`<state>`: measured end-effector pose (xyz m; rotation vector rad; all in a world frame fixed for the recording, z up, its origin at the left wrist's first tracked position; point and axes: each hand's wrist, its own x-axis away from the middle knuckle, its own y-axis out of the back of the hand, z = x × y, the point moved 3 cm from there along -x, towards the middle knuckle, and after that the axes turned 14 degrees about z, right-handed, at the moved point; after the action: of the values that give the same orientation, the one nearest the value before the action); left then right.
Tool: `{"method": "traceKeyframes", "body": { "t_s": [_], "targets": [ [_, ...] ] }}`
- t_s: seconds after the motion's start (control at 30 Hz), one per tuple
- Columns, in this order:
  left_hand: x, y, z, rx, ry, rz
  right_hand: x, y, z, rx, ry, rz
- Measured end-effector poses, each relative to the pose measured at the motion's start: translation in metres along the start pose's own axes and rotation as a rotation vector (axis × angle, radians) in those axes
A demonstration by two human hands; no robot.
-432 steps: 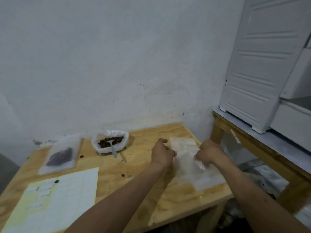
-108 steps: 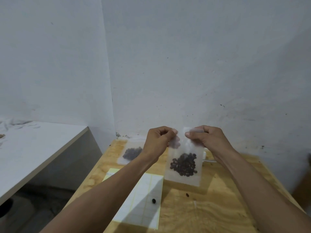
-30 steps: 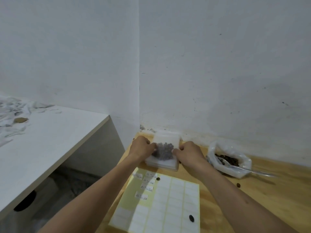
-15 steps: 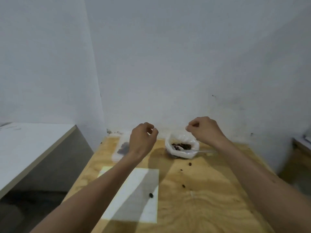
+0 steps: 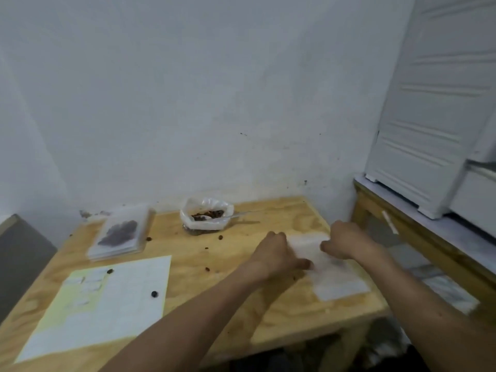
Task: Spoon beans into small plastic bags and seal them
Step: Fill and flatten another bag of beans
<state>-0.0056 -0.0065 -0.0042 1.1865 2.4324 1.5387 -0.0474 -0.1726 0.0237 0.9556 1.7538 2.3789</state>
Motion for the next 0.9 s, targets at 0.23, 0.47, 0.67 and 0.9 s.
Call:
{"method": "traceKeyframes", "body": {
  "t_s": [0.23, 0.47, 0.67, 0.9],
  "targets": [
    [-0.013, -0.02, -0.006, 0.306, 0.034, -0.076, -0.004, -0.011, -0.006, -0.055, 0.02, -0.17],
    [-0.021, -0.013, 0.012, 0.963, 0.024, -0.189, 0.003, 0.007, -0.008, -0.26, -0.01, -0.255],
    [0.003, 0.018, 0.015, 1.118, -0.215, -0.38, 0.009, 0.032, 0.003, -0.595, 0.148, -0.219],
    [0.057, 0.109, 0.029, 0.786, -0.464, -0.794, 0.049, 0.069, 0.092, -1.018, 0.491, -0.165]
  ]
}}
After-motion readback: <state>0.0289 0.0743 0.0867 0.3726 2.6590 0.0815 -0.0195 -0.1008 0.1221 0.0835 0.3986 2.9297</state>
